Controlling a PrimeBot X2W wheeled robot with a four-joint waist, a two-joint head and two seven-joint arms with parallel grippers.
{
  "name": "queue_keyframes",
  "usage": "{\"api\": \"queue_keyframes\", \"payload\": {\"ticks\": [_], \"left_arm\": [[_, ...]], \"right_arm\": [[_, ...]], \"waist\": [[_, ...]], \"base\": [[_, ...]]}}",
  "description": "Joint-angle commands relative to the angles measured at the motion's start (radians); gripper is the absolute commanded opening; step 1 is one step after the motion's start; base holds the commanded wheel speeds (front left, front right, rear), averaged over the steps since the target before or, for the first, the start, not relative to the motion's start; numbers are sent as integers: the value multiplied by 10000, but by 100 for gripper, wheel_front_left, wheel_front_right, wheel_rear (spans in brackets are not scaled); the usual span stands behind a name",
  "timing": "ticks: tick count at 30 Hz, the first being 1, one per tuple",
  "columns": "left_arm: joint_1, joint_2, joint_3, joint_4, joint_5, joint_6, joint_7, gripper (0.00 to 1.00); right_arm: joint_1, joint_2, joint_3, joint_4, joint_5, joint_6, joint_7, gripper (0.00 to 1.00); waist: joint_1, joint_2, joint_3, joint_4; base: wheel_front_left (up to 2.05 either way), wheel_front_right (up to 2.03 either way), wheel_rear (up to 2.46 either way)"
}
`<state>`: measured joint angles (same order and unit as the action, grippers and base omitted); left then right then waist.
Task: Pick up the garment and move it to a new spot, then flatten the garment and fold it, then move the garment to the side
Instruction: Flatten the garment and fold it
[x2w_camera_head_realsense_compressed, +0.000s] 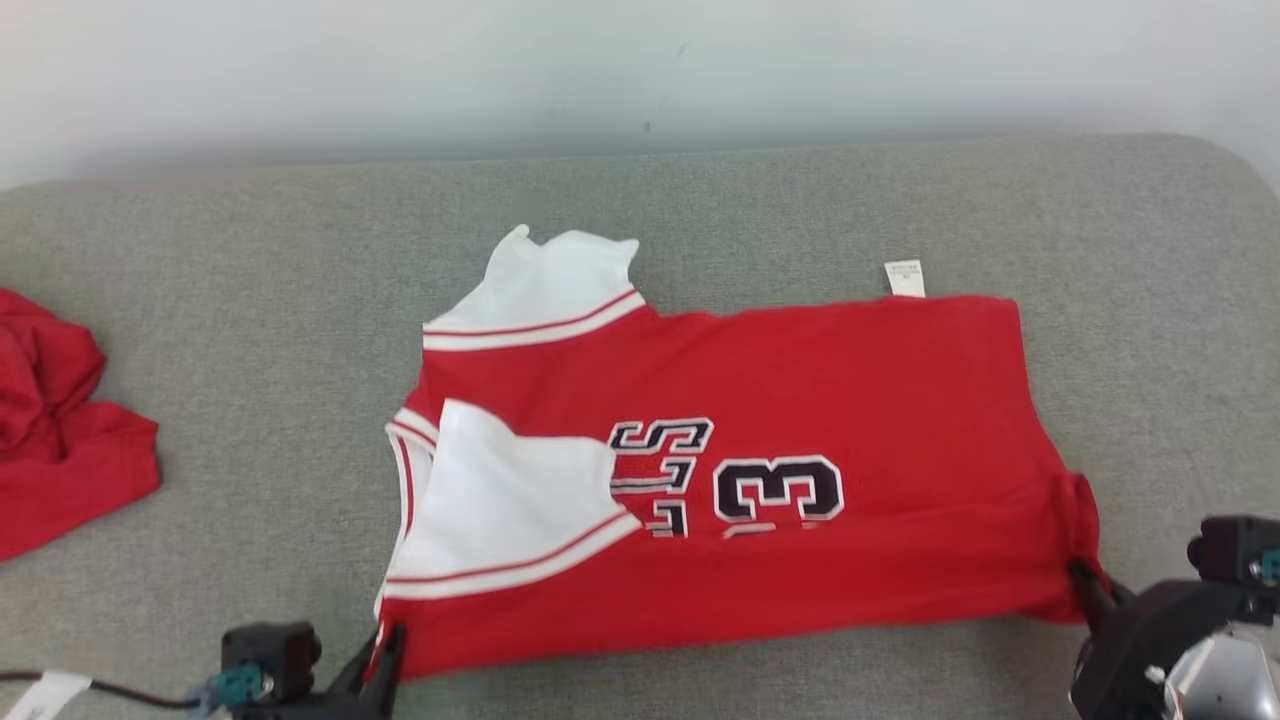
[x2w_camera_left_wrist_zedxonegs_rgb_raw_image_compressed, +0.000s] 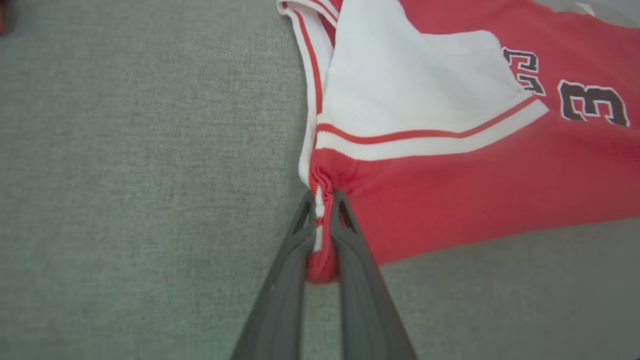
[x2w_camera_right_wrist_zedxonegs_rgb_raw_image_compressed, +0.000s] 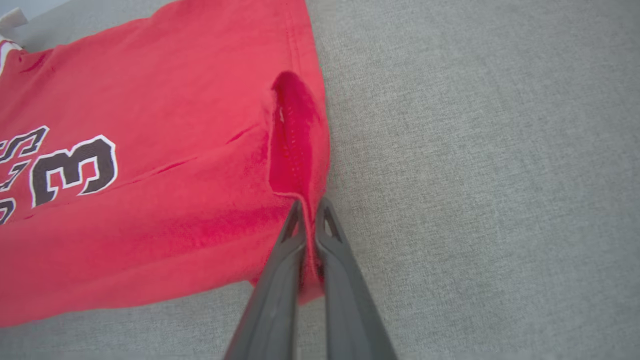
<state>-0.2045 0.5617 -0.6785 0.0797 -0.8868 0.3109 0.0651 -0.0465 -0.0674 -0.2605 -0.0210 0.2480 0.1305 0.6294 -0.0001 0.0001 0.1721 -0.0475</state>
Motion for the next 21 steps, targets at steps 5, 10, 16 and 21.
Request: {"api": "queue_keyframes", "payload": {"ticks": [5,10,16,21], "left_arm": [[973,457,100,-981,-238,632,211,0],[1415,606,234,-1285,-325,877,36,0],[1528,449,100,-905,-386,764,-25,0],[1574,438,92,-509,-265,781,-180,8]], "right_arm": [[910,131,-195,-634,154,7,368,0],[1412,164,-222,-832,408,7,524,0],[1751,165,-26,-604,590,7,646,0],[1965,168,201,-407,757,7,741,44]], "waist": [[1,-1,51,96],[1,-1,115,109],[1,-1,102,37],[1,-1,19,-32]], "base": [[0,0,0],[0,0,0],[0,0,0],[0,0,0]]}}
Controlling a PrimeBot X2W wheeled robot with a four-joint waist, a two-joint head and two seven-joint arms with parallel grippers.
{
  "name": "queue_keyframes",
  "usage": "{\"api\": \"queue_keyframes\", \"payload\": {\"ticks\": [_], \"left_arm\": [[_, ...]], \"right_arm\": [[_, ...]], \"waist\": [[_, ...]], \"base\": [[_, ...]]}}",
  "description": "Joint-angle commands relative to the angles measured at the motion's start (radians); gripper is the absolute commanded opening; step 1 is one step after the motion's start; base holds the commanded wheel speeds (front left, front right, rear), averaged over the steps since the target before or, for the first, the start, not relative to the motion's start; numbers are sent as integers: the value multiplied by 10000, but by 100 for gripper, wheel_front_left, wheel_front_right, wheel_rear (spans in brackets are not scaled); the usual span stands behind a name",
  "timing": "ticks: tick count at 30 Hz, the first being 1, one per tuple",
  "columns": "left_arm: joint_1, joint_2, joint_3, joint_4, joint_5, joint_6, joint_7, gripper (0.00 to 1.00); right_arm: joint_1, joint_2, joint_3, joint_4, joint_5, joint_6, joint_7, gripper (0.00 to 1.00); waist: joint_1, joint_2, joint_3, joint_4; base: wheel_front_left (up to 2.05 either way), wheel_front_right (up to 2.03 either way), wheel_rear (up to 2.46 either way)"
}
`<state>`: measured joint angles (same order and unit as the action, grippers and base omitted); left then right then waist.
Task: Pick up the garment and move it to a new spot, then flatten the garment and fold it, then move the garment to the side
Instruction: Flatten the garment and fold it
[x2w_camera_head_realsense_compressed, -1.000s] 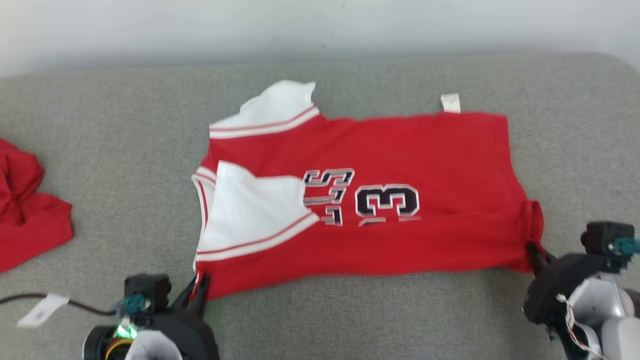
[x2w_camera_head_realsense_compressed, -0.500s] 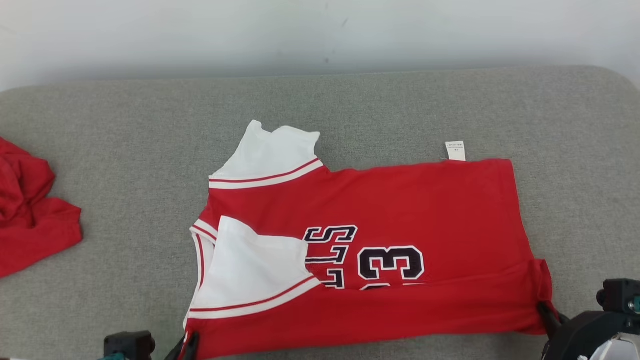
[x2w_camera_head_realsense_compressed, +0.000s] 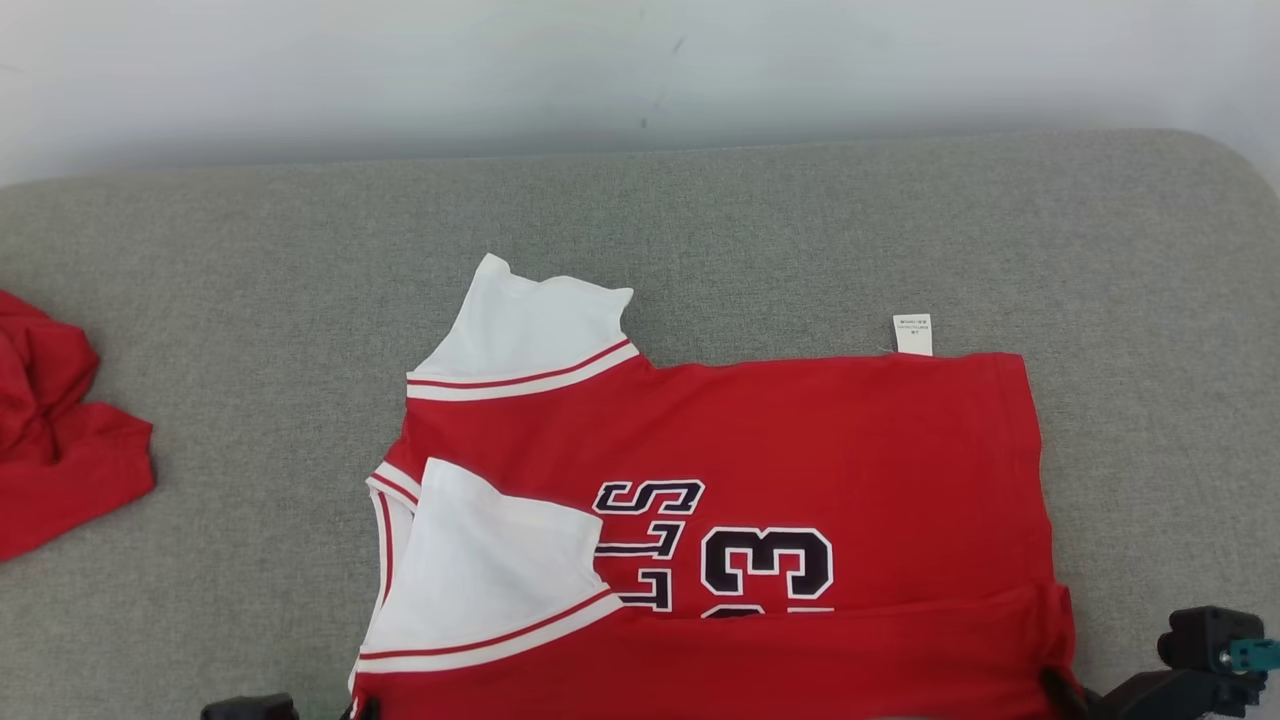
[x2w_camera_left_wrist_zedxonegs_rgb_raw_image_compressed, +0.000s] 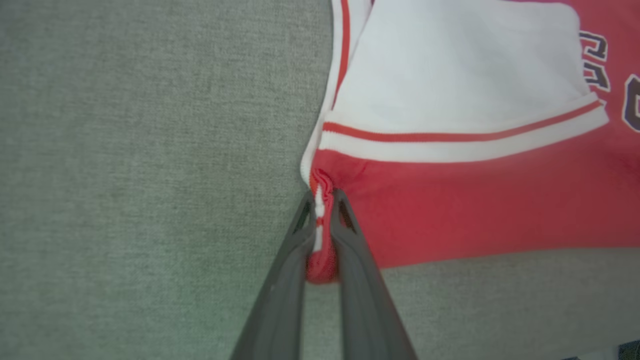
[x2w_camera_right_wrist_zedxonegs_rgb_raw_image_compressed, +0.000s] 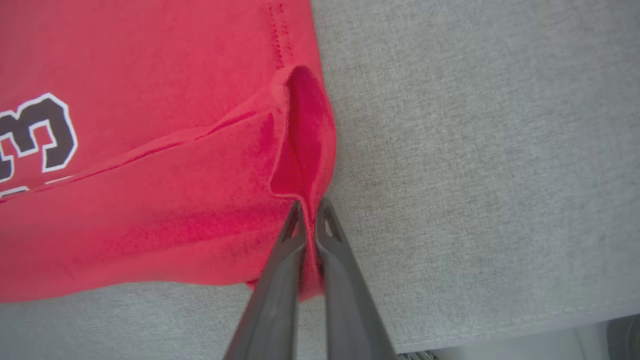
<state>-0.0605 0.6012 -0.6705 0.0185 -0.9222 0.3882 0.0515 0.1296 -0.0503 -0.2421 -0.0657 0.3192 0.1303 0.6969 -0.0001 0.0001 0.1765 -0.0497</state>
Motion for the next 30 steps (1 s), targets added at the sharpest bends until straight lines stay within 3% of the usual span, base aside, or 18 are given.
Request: {"api": "queue_keyframes", "payload": {"ticks": [1,2,8,19,25,30], "left_arm": [[126,37,-16,192,70,-47,-50,51],[119,22,-21,258,56,-62,-72,100],[234,-26,98,581,-144,-61,-77,100],[-1213,860,986,-364,451,47,-605,100],[-3384,405,1006,-108,894,-583,-628,100],[-5566,-180,423,1023,1176,-1314,360,100]], "right_arm": [[226,-4,31,41,47,10,81,100],[196,-7,26,45,52,10,103,100],[92,-2,-57,-204,46,10,64,100],[-1289,-186,-461,-1811,-1053,10,-588,100],[-2875,-615,479,-1199,-1091,10,-1309,100],[-4190,-982,1569,-548,-1151,10,-1477,100]], "waist": [[1,-1,-44,-17],[1,-1,-62,-26],[1,-1,-126,-108],[1,-1,188,-257],[1,-1,916,-339],[1,-1,1692,-536]], "base": [[0,0,0],[0,0,0],[0,0,0],[0,0,0],[0,0,0],[0,0,0]]}}
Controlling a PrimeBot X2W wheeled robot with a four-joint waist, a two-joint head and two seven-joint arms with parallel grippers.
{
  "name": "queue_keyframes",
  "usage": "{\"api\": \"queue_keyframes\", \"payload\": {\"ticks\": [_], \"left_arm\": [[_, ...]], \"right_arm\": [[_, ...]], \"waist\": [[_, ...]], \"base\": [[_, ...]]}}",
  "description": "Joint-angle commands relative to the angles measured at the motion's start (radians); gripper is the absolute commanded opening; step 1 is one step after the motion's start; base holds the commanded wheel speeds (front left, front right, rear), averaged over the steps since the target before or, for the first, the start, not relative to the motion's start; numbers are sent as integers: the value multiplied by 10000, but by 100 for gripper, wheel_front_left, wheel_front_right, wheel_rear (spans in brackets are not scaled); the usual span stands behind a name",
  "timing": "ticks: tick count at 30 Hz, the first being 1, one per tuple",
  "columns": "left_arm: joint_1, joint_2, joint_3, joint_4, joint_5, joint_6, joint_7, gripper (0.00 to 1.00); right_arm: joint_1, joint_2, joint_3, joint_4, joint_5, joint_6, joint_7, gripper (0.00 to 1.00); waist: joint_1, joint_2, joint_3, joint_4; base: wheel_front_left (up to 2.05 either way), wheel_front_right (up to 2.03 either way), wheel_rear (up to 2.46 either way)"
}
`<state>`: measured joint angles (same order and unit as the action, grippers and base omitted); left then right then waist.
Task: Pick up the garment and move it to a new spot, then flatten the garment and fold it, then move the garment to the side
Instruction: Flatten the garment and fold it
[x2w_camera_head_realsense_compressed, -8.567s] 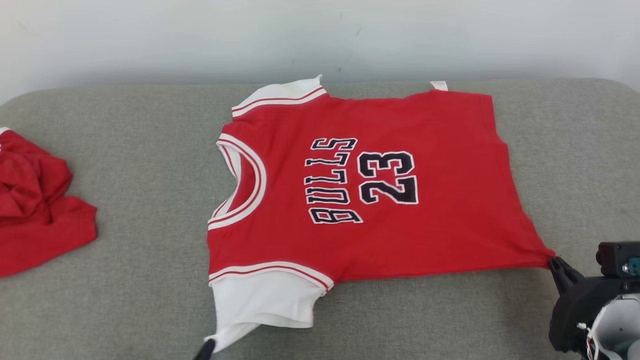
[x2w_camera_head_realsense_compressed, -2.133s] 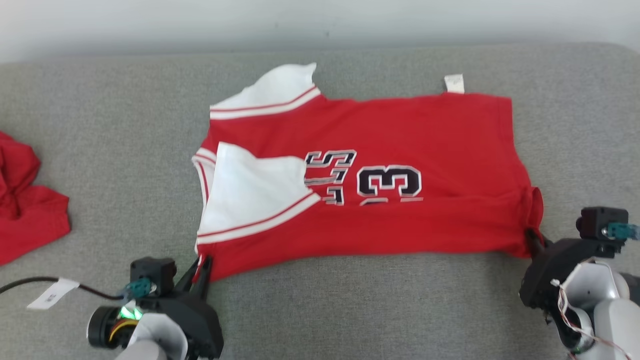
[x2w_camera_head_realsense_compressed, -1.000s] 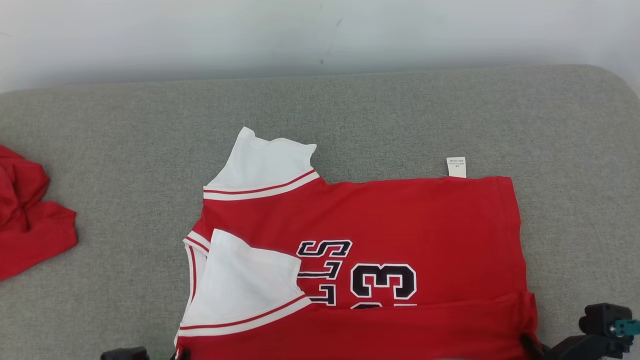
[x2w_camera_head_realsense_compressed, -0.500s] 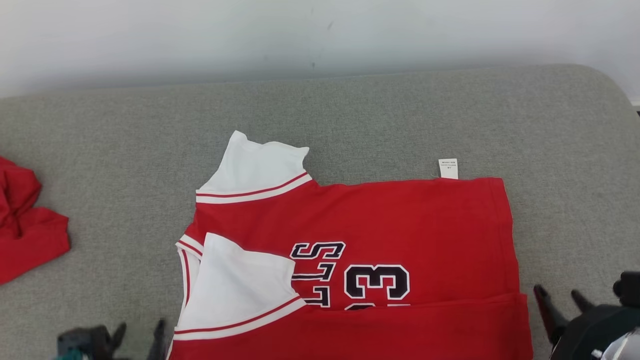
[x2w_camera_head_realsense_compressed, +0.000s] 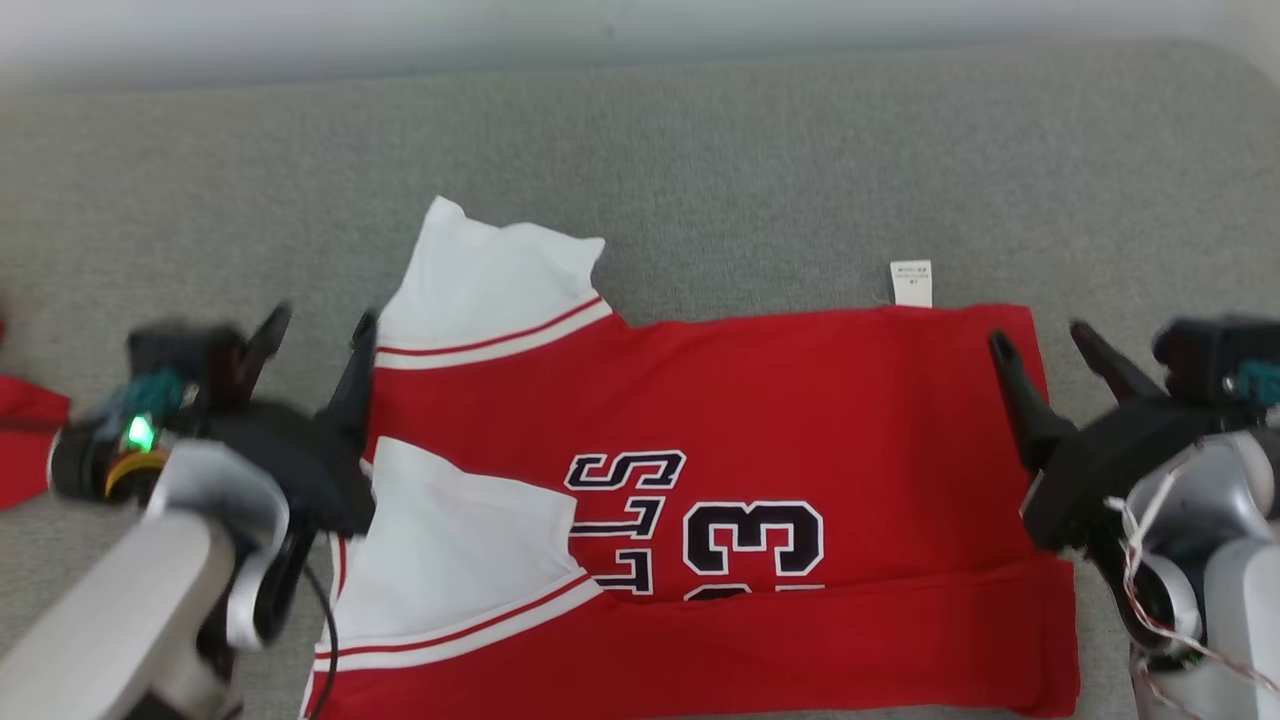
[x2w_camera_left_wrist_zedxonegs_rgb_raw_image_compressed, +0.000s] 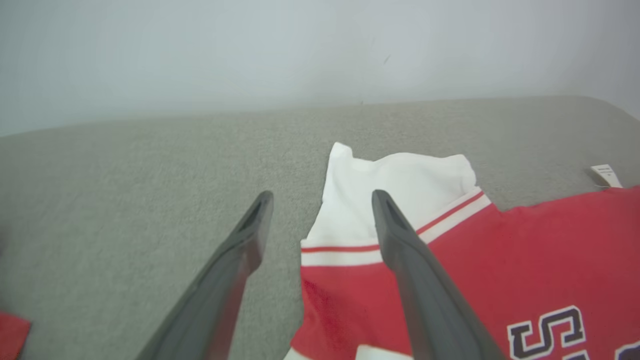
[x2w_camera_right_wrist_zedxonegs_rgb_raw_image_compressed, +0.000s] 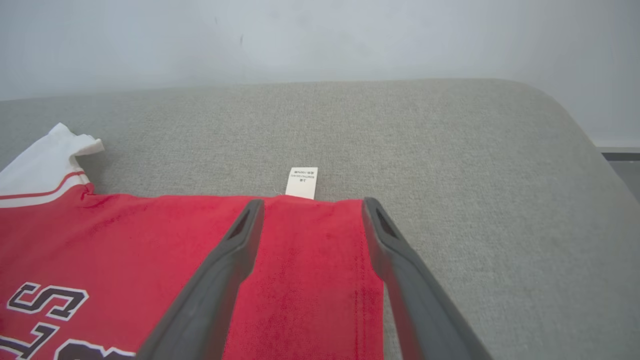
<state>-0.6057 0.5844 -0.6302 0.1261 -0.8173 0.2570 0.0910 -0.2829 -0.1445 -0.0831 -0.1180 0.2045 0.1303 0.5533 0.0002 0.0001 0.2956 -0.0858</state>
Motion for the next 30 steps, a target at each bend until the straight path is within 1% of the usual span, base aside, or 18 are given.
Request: {"api": "queue_keyframes", "payload": {"ticks": [1,5,7,10,12,16,21,26,27,28,29,30], "left_arm": [[-586,-84,-96,251,208,-149,164,100],[-2078,-338,-625,1585,672,-675,968,100],[-2708,-475,-714,2206,603,-836,1457,100],[-3487,-618,-854,2910,552,-1129,2117,100],[-3896,-627,-956,3362,624,-1222,2544,100],[-4576,-620,-1115,3930,769,-1198,3200,100],[-4919,-607,-1182,4226,867,-1085,3521,100],[-5231,-574,-1414,4378,1011,-1123,4082,100],[-5266,-558,-1460,4413,1063,-1071,4166,100],[-5320,-542,-1548,4447,1156,-1019,4258,93],[-5376,-546,-1610,4467,1180,-1018,4367,89],[-5410,-564,-1627,4481,1164,-1024,4432,81]], "right_arm": [[-348,-126,140,6,-9,10,-67,100],[-965,-341,745,237,-3,10,-115,100],[-1164,-475,905,234,50,10,-134,100],[-1304,-458,1059,270,99,10,-239,100],[-1268,-447,1144,337,118,10,-268,100],[-1202,-435,1212,395,158,10,-351,100],[-1075,-460,1170,408,103,10,-378,100],[-1062,-456,1146,368,107,10,-346,100],[-1058,-434,1156,368,110,10,-328,100],[-1056,-418,1158,369,105,10,-313,100],[-1060,-410,1160,372,98,10,-306,100],[-1059,-405,1159,380,92,10,-303,100]], "waist": [[-2,-1,700,-228],[-2,-1,1282,-482],[-2,-1,1540,-614],[-2,-1,1825,-806],[-2,-1,1935,-922],[-2,-1,2019,-1108],[-2,-1,2011,-1186],[-2,-1,2029,-1233],[-2,-1,2040,-1235],[-2,-1,2051,-1229],[-2,-1,2062,-1223],[-2,-1,2069,-1216]], "base": [[0,0,0],[0,0,0],[0,0,0],[0,0,0],[0,0,0],[0,0,0],[0,0,0],[0,0,0],[0,0,0],[0,0,0],[0,0,0],[0,0,0]]}}
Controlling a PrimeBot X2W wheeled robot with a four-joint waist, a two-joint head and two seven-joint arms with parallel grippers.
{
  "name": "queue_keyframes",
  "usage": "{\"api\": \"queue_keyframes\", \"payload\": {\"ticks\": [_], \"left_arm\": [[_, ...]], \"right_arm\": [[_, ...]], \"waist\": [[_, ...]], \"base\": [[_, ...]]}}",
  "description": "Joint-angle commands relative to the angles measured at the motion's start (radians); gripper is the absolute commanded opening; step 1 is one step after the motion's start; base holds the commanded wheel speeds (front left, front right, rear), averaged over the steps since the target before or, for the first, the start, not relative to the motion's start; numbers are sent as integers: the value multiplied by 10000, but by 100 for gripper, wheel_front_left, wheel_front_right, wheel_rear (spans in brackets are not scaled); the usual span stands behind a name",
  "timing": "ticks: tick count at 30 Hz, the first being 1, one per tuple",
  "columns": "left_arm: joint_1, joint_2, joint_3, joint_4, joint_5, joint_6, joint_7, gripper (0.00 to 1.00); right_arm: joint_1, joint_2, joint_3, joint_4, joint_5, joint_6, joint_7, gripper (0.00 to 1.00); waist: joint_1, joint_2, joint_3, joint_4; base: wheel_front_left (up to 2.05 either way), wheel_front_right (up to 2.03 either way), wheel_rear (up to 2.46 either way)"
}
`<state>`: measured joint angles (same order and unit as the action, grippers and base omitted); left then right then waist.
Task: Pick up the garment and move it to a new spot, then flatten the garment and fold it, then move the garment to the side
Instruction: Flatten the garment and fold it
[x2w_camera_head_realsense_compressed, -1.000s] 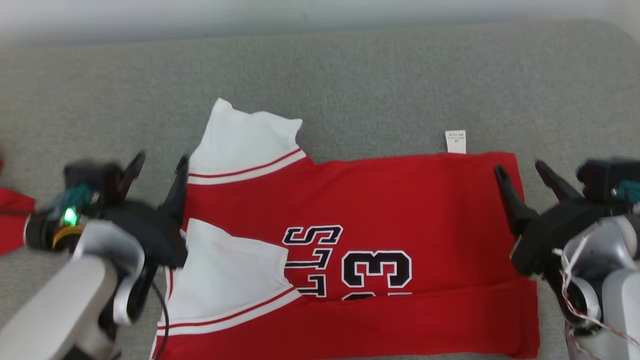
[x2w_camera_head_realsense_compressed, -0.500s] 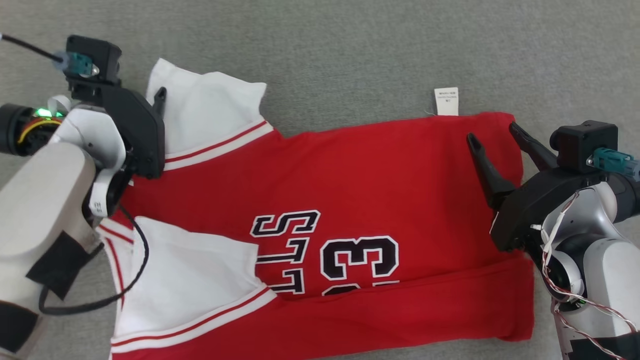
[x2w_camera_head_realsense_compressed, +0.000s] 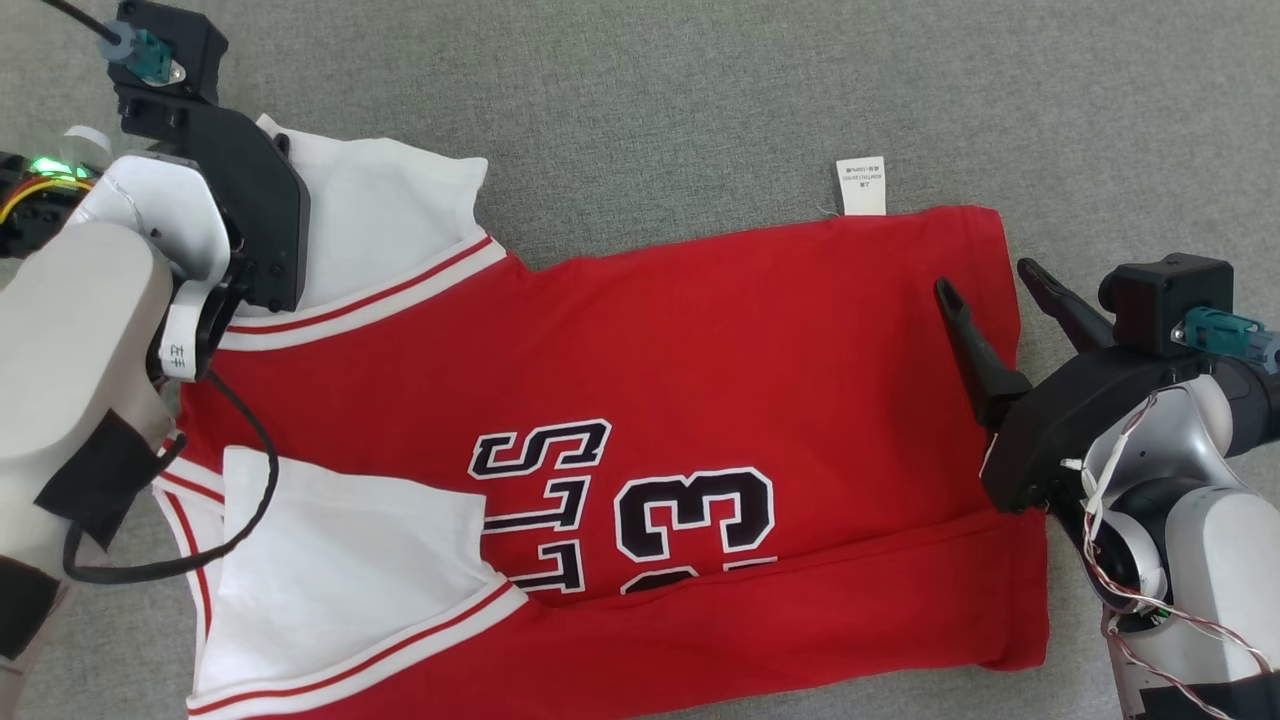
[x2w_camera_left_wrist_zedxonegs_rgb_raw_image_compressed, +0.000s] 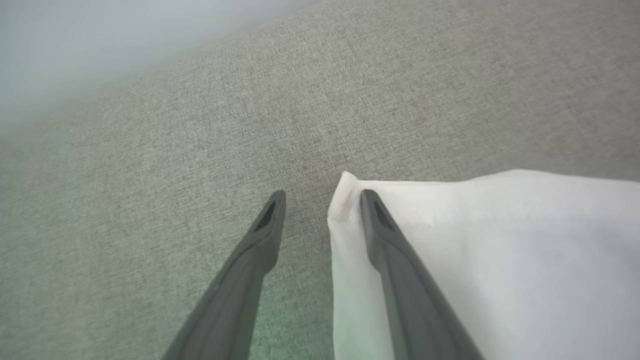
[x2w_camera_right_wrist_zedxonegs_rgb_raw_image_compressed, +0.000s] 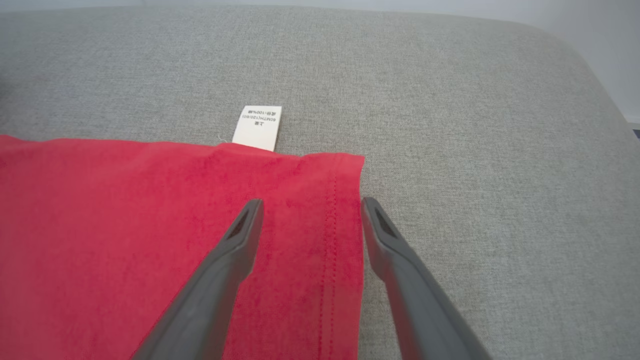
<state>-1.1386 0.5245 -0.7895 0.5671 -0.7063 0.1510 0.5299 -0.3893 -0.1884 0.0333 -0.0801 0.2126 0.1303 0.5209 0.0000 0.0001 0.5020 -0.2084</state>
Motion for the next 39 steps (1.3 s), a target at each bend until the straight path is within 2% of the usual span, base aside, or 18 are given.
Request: {"api": "queue_keyframes", "payload": {"ticks": [1,3,4,6,7,20,24,30,34,39], "left_arm": [[-88,25,-53,82,49,36,109,70],[-98,15,-107,88,94,50,159,47],[-129,14,-121,86,113,59,179,43],[-165,5,-136,73,103,43,199,17],[-158,-16,-153,80,44,-3,248,0],[-207,-96,-114,51,-165,-351,-165,0],[-245,-5,12,23,-323,-424,-264,0],[-292,307,99,-257,-460,-580,-198,0],[-283,425,106,-543,-505,-581,-129,0],[-284,489,110,-829,-554,-520,-74,0]], "right_arm": [[10,41,-1,17,-4,10,11,100],[27,34,35,48,-34,10,6,100],[46,20,56,62,-46,10,6,100],[80,-4,61,77,-41,10,-8,100],[100,-7,62,86,-26,10,0,100],[-171,-111,95,35,65,10,161,100],[-396,-129,-279,-30,-306,10,326,100],[-996,-369,-722,142,-1099,10,1566,100],[-1483,-586,-787,390,-1211,10,2304,100],[-1917,-638,-706,747,-1101,10,2496,100]], "waist": [[0,-1,6,16],[0,-1,-3,21],[0,-1,-4,23],[0,-1,5,28],[0,-1,17,26],[0,-1,114,-18],[0,-1,96,-12],[0,-1,186,17],[0,-1,273,102],[0,-1,336,233]], "base": [[0,0,0],[0,0,0],[0,0,0],[0,0,0],[0,0,0],[0,0,0],[0,0,0],[0,0,0],[0,0,0],[0,0,0]]}}
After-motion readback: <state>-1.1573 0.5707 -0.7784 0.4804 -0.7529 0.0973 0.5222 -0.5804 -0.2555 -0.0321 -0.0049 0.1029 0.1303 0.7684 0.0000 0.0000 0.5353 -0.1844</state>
